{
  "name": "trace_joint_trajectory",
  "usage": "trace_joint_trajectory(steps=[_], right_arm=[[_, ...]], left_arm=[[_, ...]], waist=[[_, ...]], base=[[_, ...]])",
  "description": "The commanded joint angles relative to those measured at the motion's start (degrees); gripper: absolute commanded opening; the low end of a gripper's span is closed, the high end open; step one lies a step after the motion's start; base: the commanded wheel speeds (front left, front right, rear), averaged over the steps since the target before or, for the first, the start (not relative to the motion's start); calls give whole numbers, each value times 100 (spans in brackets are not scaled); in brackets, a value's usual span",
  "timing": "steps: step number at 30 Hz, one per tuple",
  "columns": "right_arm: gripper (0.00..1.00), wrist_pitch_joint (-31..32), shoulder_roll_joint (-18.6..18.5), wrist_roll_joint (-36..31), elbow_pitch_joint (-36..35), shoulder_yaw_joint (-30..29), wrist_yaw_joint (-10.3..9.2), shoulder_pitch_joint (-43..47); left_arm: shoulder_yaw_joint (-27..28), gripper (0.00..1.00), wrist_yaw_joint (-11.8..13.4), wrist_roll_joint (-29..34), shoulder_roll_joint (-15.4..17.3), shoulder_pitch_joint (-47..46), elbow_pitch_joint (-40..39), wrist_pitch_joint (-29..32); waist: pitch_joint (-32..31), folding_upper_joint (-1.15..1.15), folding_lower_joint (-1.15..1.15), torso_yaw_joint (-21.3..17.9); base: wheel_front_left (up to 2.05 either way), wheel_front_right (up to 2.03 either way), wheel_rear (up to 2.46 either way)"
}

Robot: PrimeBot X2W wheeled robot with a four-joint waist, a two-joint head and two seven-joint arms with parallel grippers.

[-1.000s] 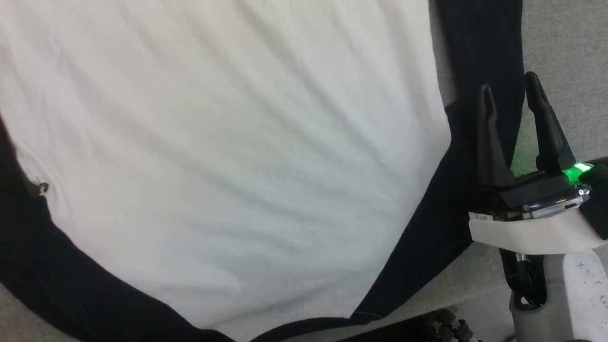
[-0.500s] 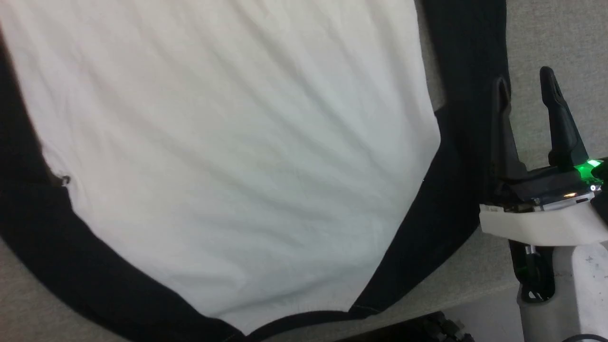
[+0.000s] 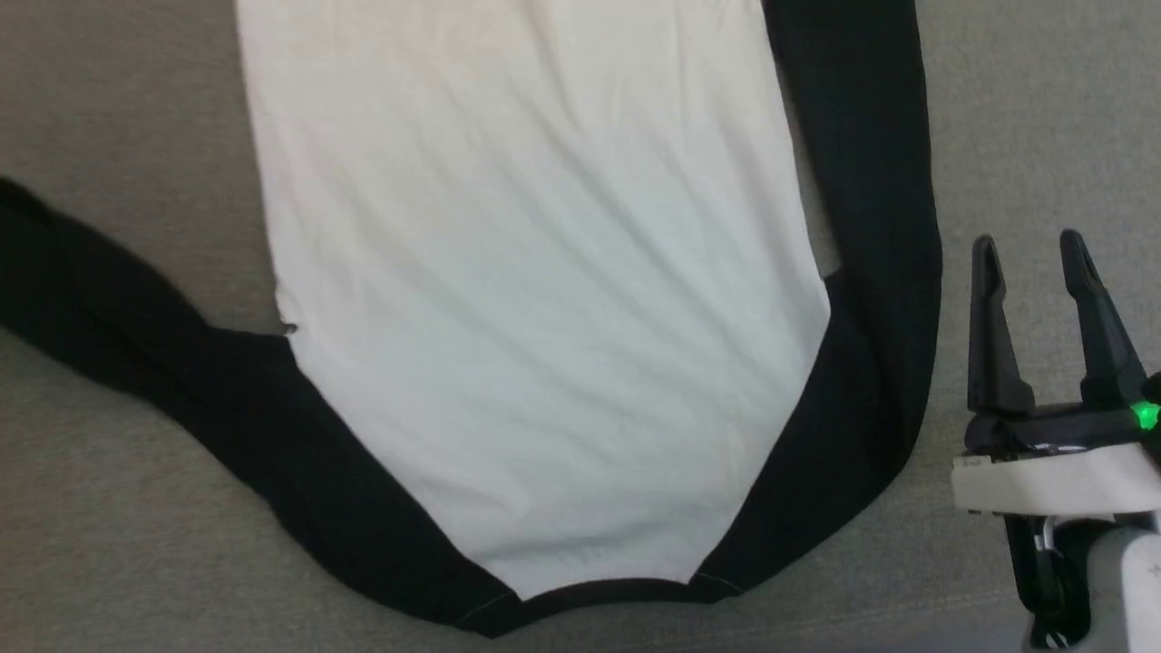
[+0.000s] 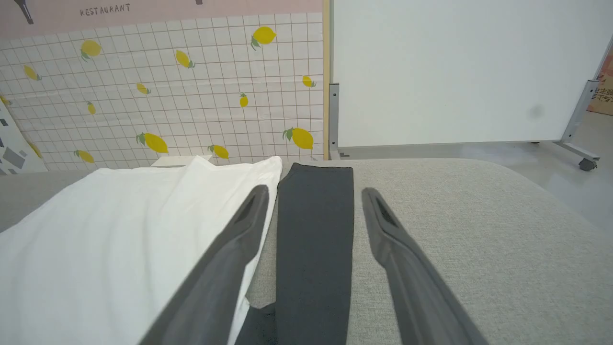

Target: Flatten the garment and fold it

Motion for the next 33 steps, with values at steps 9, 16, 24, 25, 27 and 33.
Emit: trace_joint_trajectory(steps=[9, 16, 24, 25, 27, 33], right_arm=[[100, 251, 7, 35, -259, -81, -9, 393], [100, 285, 7, 89, -288, -108, -9, 535], [100, 313, 7, 142, -293, -216, -9, 603], [100, 314, 7, 151, -291, -239, -9, 615], [100, 322, 7, 167, -289, -289, -9, 643], [100, 343, 7, 187, -333, -341, -9, 635]], left_arm=[[474, 0, 40, -481, 372, 1211, -897, -286], [569, 0, 297, -501, 378, 1778, -2441, -482], [-974, 0, 372, 231, -815, 1270, -4396, -283], [-1222, 0, 338, 243, -1147, 1141, -4445, -252], [-1662, 0, 238, 329, -1674, 863, -4278, -175], [-2654, 0, -209, 324, -3273, 229, -2911, -139]], waist=[[-1201, 0, 0, 833], [-1382, 0, 0, 890], [-1466, 0, 0, 901], [-1465, 0, 0, 911], [-1455, 0, 0, 933], [-1355, 0, 0, 849]], base=[[0, 0, 0], [0, 0, 0], [0, 0, 0], [0, 0, 0], [0, 0, 0], [0, 0, 0]])
